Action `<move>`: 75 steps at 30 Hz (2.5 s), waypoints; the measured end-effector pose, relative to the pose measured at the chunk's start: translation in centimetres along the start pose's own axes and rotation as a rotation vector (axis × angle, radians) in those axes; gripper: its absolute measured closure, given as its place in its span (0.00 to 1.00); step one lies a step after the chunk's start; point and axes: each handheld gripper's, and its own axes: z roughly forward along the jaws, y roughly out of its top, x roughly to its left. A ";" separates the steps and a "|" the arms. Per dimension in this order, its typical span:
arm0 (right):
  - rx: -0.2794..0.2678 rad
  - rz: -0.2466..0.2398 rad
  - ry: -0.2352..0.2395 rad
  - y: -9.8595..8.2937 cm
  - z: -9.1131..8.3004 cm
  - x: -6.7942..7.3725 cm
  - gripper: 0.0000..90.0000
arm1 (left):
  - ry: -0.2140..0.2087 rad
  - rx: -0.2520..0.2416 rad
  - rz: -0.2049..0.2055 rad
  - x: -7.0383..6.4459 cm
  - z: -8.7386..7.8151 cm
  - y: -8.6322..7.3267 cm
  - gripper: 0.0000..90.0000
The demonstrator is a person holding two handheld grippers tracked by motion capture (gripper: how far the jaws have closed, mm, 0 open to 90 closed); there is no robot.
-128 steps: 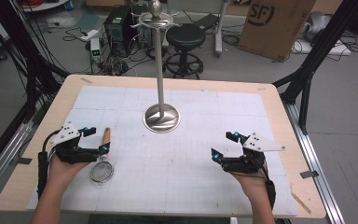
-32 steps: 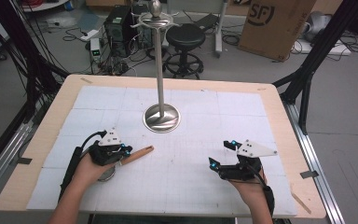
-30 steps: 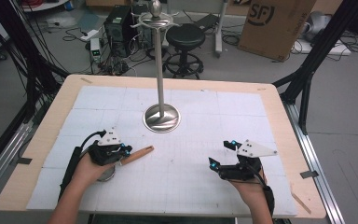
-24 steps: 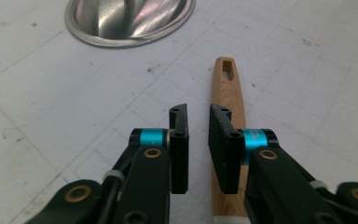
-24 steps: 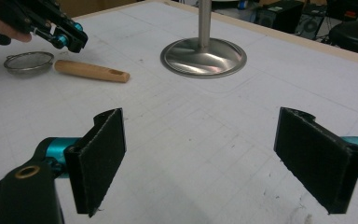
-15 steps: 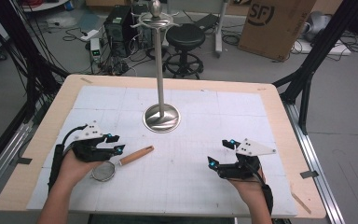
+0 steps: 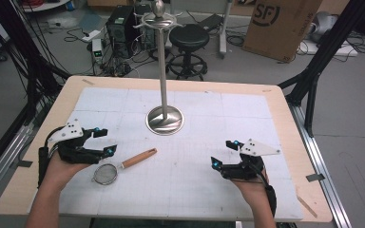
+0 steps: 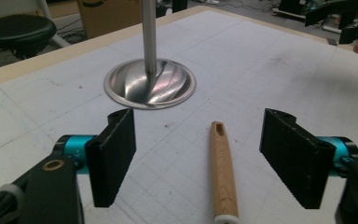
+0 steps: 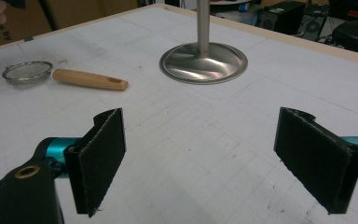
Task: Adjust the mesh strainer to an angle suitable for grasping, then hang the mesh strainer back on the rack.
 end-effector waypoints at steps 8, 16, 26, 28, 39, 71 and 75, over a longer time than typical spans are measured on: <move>-0.023 0.025 -0.013 -0.1 -0.6 -0.4 0.17 | -0.008 0.040 0.026 -0.3 0.7 -0.2 0.26; -0.021 0.024 -0.014 -0.2 -0.5 -0.5 0.17 | -0.010 0.072 0.028 -0.4 1.0 -0.3 0.25; -0.006 0.031 -0.007 -0.5 0.0 -0.6 0.17 | 0.012 0.154 0.037 -0.6 2.0 -1.0 0.25; -0.009 0.033 -0.007 -0.5 0.0 -0.6 0.17 | 0.011 0.168 0.042 -0.7 2.1 -1.1 0.25; -0.023 0.018 0.003 -0.2 -0.2 -0.3 0.17 | 0.013 0.227 0.059 -1.1 2.6 -1.2 0.25; -0.029 0.035 0.012 -0.3 -0.4 -0.7 0.17 | 0.069 0.514 0.097 -2.6 6.0 -2.1 0.32; -0.036 0.043 0.013 -0.2 -0.4 -0.7 0.17 | 0.051 0.554 0.107 -2.7 6.2 -1.8 0.35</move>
